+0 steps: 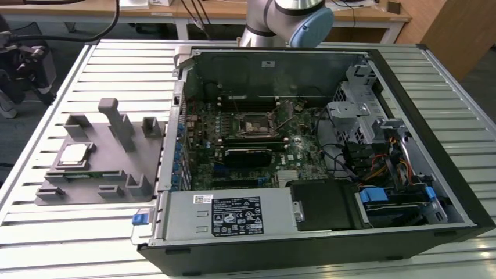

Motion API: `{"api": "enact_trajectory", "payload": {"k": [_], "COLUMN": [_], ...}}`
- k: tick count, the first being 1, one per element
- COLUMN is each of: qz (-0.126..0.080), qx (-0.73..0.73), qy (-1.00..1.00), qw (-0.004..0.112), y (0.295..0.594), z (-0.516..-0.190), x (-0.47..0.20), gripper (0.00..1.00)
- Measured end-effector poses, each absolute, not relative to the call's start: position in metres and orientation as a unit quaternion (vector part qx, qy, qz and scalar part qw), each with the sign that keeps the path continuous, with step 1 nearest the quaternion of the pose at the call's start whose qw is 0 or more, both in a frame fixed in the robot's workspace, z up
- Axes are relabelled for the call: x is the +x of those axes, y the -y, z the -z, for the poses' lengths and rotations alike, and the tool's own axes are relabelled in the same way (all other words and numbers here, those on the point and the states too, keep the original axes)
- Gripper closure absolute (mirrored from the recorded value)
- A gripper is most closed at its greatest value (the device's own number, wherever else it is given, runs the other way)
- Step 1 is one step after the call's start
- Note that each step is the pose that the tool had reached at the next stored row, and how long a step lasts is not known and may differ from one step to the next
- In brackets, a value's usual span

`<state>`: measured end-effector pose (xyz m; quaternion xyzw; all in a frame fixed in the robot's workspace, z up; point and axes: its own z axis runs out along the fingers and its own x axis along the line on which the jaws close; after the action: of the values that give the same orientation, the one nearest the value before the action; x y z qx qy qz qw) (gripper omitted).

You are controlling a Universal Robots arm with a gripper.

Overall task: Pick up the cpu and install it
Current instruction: 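Pick up the cpu and move it towards the insertion slot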

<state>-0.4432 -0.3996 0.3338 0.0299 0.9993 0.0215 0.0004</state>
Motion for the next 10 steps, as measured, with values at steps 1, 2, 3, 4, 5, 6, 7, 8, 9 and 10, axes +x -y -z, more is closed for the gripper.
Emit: {"api": "enact_trajectory", "payload": {"k": [1,2,3,4,5,6,7,8,9,10], "qz": [-0.021,-0.021,-0.021,-0.021,-0.021,-0.021,-0.021,-0.021,-0.021,-0.021], "qx": [0.03,0.03,0.03,0.03,0.03,0.03,0.03,0.03,0.03,0.03], "qy": [-0.999,-0.999,-0.999,-0.999,-0.999,-0.999,-0.999,-0.999,-0.999,-0.999], "qw": [0.0,0.0,0.0,0.0,0.0,0.0,0.0,0.0,0.0,0.0], "y": [0.3996,0.3996,0.3996,0.3996,0.3996,0.3996,0.3996,0.3996,0.3996,0.3996], "z": [-0.3333,-0.3328,-0.3323,-0.3318,-0.3312,-0.3308,-0.3303,-0.3298,-0.3293,-0.3288], "x": [-0.4432,-0.4432,-0.4432,-0.4433,-0.4433,-0.4433,-0.4433,-0.4433,-0.4433,-0.4433], "gripper": [0.47,0.47,0.47,0.47,0.47,0.47,0.47,0.47,0.47,0.47]}}
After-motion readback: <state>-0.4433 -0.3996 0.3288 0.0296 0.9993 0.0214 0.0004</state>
